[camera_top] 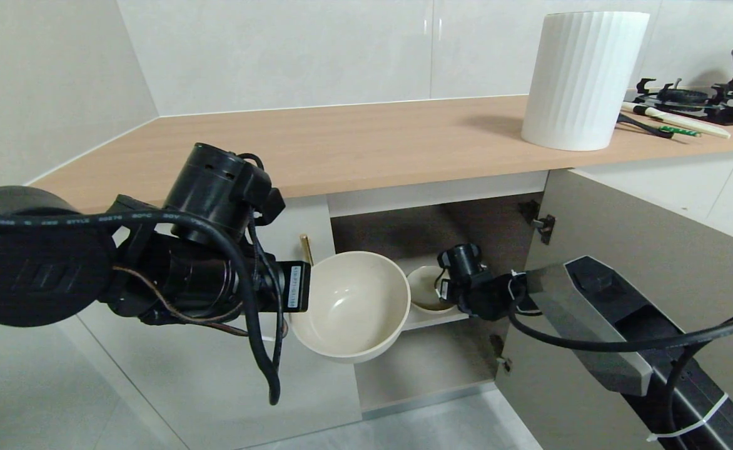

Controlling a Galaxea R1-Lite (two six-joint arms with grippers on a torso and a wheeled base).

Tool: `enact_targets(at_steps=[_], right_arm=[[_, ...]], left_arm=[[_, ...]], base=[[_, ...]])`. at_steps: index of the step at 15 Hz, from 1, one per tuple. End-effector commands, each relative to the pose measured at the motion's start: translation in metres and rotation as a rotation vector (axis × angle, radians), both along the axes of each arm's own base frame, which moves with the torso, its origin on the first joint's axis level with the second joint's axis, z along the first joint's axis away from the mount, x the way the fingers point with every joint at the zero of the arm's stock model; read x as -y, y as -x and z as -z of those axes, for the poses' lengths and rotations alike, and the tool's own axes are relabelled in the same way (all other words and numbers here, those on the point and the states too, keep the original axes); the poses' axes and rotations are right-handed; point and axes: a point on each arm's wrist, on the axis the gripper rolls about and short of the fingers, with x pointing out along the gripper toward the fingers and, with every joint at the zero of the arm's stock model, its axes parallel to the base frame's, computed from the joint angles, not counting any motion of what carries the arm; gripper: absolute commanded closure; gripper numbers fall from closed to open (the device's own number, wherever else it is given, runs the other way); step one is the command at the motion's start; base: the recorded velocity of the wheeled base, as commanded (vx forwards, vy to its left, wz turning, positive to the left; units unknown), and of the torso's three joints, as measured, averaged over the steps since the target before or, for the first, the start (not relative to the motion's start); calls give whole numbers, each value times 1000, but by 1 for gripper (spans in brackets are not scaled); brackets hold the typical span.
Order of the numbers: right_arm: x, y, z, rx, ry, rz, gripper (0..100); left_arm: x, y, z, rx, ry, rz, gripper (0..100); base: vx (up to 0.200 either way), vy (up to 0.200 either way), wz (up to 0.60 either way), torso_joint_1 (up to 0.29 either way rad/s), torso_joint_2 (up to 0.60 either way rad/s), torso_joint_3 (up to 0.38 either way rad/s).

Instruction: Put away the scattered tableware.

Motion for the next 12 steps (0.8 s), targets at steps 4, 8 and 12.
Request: enact_targets(at_steps=[4,8,12], right_arm=[[-2,-1,-8,38,-24,8,0],[1,-2,-33,86,-75,45,0],[15,23,-98,126,-136,75,0]], left_arm=[[0,0,1,-2,-1,0,100],[1,-1,1,-3,0,-1,100],[1,-2,4,-11,-9,2,100]], base=[[0,0,0,0,0,0],[0,0,0,0,0,0],[0,0,0,0,0,0]])
